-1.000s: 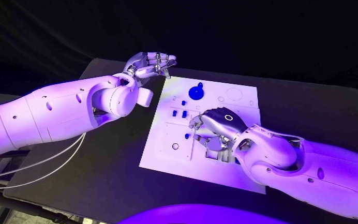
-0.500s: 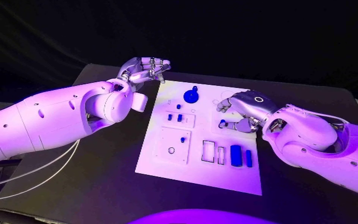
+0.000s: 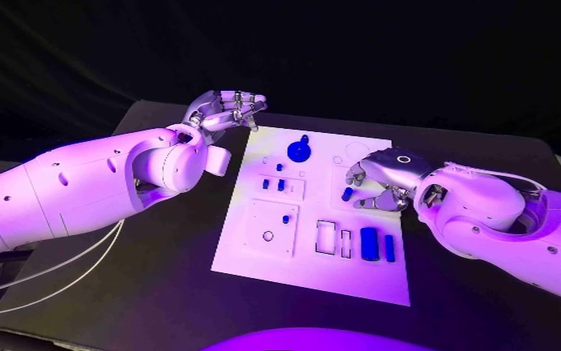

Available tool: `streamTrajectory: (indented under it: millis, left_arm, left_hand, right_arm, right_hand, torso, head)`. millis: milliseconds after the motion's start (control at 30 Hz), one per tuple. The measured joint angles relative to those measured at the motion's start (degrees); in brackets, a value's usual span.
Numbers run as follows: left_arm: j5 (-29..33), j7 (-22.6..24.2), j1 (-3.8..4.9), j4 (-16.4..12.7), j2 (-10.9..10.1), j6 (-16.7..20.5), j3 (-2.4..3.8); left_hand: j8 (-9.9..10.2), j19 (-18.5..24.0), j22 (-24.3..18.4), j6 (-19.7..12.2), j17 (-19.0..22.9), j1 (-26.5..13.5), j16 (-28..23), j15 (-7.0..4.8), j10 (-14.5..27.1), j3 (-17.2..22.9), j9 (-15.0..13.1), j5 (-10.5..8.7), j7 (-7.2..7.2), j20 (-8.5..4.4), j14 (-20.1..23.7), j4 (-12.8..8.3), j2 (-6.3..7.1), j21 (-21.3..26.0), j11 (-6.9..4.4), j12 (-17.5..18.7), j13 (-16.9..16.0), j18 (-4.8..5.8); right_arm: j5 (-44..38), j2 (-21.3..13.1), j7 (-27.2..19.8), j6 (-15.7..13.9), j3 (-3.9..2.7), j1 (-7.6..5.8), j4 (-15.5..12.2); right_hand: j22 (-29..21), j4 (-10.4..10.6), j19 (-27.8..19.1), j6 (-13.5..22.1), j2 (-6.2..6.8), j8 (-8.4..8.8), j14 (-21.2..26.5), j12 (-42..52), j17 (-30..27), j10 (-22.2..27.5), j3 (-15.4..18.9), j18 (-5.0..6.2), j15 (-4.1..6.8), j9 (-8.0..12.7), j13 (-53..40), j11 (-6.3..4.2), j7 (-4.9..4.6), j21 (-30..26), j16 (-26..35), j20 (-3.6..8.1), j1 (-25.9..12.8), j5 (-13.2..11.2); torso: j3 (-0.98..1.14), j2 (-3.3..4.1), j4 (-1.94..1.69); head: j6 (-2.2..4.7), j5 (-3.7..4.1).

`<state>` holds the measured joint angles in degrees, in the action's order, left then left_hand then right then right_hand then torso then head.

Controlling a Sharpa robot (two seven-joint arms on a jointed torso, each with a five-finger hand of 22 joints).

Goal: Assemble the parts on the task board

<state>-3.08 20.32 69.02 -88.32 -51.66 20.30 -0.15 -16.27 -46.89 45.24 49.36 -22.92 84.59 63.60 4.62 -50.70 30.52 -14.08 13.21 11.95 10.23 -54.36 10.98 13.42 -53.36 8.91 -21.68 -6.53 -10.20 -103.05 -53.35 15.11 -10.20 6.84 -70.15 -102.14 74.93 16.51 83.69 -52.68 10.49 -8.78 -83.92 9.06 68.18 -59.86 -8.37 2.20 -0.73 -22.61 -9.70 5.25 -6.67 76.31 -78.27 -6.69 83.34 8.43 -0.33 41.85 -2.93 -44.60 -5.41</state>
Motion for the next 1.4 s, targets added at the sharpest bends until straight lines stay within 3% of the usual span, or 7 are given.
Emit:
streamTrajectory:
  millis: [300, 767, 867, 1200, 1400]
  left_arm:
    - [0.0, 0.0, 0.00, 0.0, -0.1, 0.0, -0.01]
    - [0.0, -0.1, 0.00, 0.0, -0.1, 0.0, -0.02]
    - [0.0, -0.1, 0.00, 0.0, -0.1, 0.0, -0.02]
    - [0.0, -0.2, 0.00, 0.0, -0.1, 0.0, -0.02]
    - [0.0, -0.2, 0.01, 0.0, -0.1, 0.0, -0.02]
  left_hand:
    - [0.0, 0.0, -0.1, 0.0, 0.0, 0.0, 0.0, 0.00, 0.0, 0.0, 0.0, 0.00, 0.00, 0.00, 0.0, 0.0, 0.00, 0.2, -0.03, -0.1, 0.0, 0.00]
    - [0.0, 0.0, -0.1, 0.0, 0.1, 0.0, 0.0, 0.00, 0.2, 0.0, -0.1, 0.00, 0.00, 0.00, 0.0, 0.0, 0.00, 0.4, -0.22, -0.3, 0.0, -0.01]
    - [0.0, 0.0, -0.1, 0.0, 0.1, 0.0, 0.0, 0.00, 0.2, 0.0, -0.1, 0.00, 0.00, 0.00, 0.0, 0.0, 0.00, 0.4, -0.22, -0.3, 0.0, -0.01]
    - [0.0, 0.0, -0.1, 0.0, 0.1, 0.0, 0.0, 0.00, 0.2, 0.0, 0.0, 0.00, 0.00, 0.00, 0.0, 0.0, 0.00, 0.4, -0.21, -0.3, 0.0, 0.00]
    - [0.0, 0.0, -0.2, 0.0, 0.2, -0.2, 0.0, 0.00, 0.2, 0.0, -0.1, 0.00, 0.00, 0.00, 0.0, 0.0, -0.23, 0.4, -0.21, -0.3, 0.1, 0.00]
  right_arm:
    - [0.5, 1.0, -0.6, 0.2, 0.11, 0.15, 0.6]
    - [1.0, 1.9, -1.2, -0.8, 0.14, 0.48, 1.2]
    - [1.1, 2.0, -1.3, -0.9, 0.15, 0.52, 1.3]
    - [1.4, 2.3, -1.5, -1.5, 0.15, 0.60, 1.6]
    - [1.2, 2.3, -1.2, -2.3, 0.18, 0.67, 1.6]
  right_hand:
    - [0.0, 0.0, 0.4, -0.7, -1.36, 0.00, 0.0, 1.0, 0.2, -2.7, -1.5, -0.01, 0.45, 0.1, 0.0, -0.92, -0.24, 2.6, -0.2, 0.44, 1.4, 0.0]
    - [0.0, 0.0, 0.4, -2.8, -2.21, 0.22, 0.0, 1.0, 1.0, -6.1, -5.5, -0.01, 0.90, 0.3, 0.4, -1.49, -0.30, 4.3, -0.5, 0.86, 2.1, -0.1]
    - [0.0, 0.0, 0.2, -3.9, -2.73, -0.16, 0.0, 0.4, 1.1, -6.9, -8.0, -0.01, 1.29, 0.2, 0.7, -1.62, -0.43, 4.8, -0.7, 1.07, 2.4, -3.0]
    - [0.0, -0.9, 0.2, -7.7, -3.36, -1.75, -0.1, -0.3, 1.7, -10.0, -14.0, -0.01, 1.61, -0.3, 0.9, -2.08, 0.16, 5.9, -1.0, 1.47, 3.0, -4.8]
    - [0.0, -1.4, 0.4, -8.1, -3.49, -1.91, 0.0, -0.9, 2.0, -10.9, -17.0, -0.01, 1.67, -0.3, 1.0, -2.17, 0.30, 6.1, -1.2, 1.67, 3.2, -5.3]
  torso:
    - [-0.01, 0.04, -0.01]
    - [0.02, 0.03, 0.02]
    - [0.03, 0.03, 0.03]
    - [0.02, 0.03, 0.02]
    - [0.01, -0.02, 0.01]
  head:
    - [-0.13, -0.04]
    - [-0.35, -0.08]
    - [-0.37, -0.08]
    - [-0.55, 0.03]
    - [-0.66, 0.05]
